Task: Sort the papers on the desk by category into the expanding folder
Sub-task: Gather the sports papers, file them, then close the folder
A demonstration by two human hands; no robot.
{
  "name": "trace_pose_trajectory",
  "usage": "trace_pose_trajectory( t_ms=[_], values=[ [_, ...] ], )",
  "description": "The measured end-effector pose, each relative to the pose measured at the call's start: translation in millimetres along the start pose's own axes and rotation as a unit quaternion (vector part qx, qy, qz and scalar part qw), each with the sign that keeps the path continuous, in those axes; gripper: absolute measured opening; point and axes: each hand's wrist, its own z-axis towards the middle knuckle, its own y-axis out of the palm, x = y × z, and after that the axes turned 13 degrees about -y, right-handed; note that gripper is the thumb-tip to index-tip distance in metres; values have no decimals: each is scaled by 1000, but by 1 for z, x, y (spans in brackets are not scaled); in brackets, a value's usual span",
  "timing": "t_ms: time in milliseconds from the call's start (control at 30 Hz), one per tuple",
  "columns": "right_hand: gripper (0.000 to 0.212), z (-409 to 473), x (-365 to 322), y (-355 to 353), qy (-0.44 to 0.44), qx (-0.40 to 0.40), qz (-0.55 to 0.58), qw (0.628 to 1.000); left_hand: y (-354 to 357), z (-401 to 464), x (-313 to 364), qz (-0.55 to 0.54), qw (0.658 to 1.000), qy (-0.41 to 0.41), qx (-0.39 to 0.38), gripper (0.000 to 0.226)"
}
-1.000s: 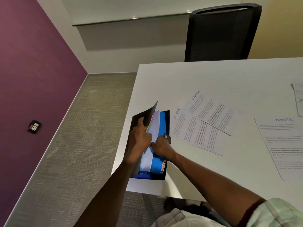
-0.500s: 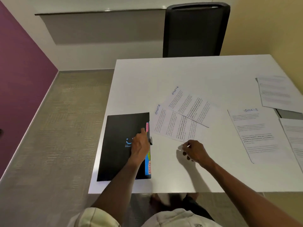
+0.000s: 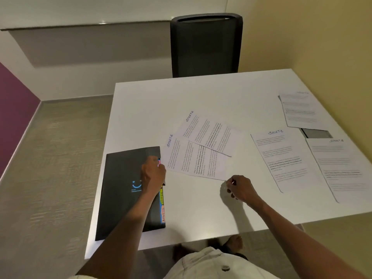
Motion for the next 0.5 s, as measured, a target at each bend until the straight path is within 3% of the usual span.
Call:
trace_pose_trajectory(
  t_ms=[267, 500],
  values=[
    [18, 14, 3, -23, -40, 5, 12, 999, 23, -29, 26, 3, 999, 7, -33, 36],
    [17, 35, 34, -62, -64, -4, -5, 998, 66, -42, 48, -41, 999, 28, -4, 24]
  ],
)
